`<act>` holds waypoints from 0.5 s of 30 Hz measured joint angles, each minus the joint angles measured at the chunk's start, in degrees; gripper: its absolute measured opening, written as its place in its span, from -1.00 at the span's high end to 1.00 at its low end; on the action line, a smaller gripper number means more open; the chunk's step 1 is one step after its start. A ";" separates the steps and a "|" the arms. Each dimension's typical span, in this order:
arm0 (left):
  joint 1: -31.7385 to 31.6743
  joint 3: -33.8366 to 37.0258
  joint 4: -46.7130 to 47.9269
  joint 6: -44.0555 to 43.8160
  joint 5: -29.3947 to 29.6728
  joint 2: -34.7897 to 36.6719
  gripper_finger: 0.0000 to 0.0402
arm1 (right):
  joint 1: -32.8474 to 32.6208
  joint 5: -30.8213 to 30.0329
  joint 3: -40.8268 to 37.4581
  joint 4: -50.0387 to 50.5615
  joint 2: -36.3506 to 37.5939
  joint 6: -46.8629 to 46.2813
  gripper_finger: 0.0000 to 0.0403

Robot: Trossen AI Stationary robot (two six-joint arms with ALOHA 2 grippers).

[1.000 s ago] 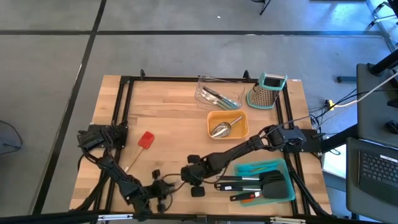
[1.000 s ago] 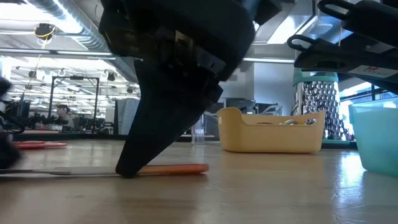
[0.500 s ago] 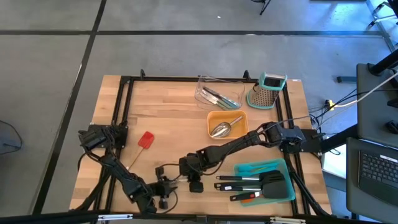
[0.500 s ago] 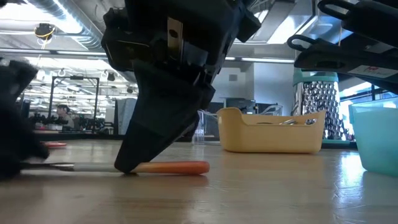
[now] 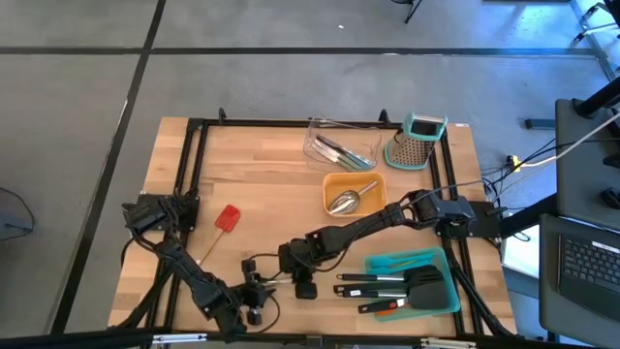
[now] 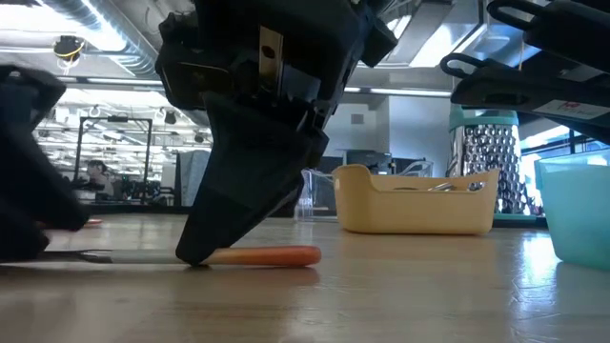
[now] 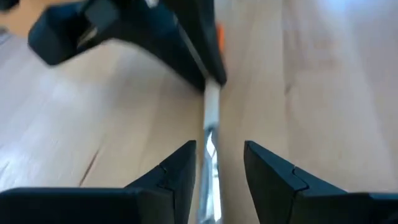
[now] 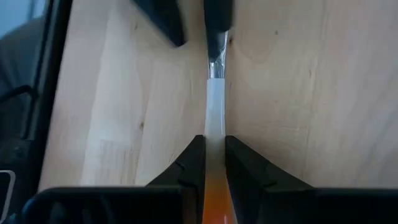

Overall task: Pick & Place Kitchen Items
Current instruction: Put the orange knife into the transparent bin

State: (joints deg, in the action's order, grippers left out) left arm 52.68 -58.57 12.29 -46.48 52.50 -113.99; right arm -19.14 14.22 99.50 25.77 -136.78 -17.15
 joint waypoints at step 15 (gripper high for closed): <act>-1.91 -0.50 7.22 -9.37 -6.41 -1.99 0.45 | 2.39 18.01 -0.11 -5.16 -2.25 0.63 0.74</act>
State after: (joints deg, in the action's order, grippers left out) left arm 50.76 -59.06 19.51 -55.86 46.09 -115.99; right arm -16.75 32.23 99.39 20.61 -139.03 -16.51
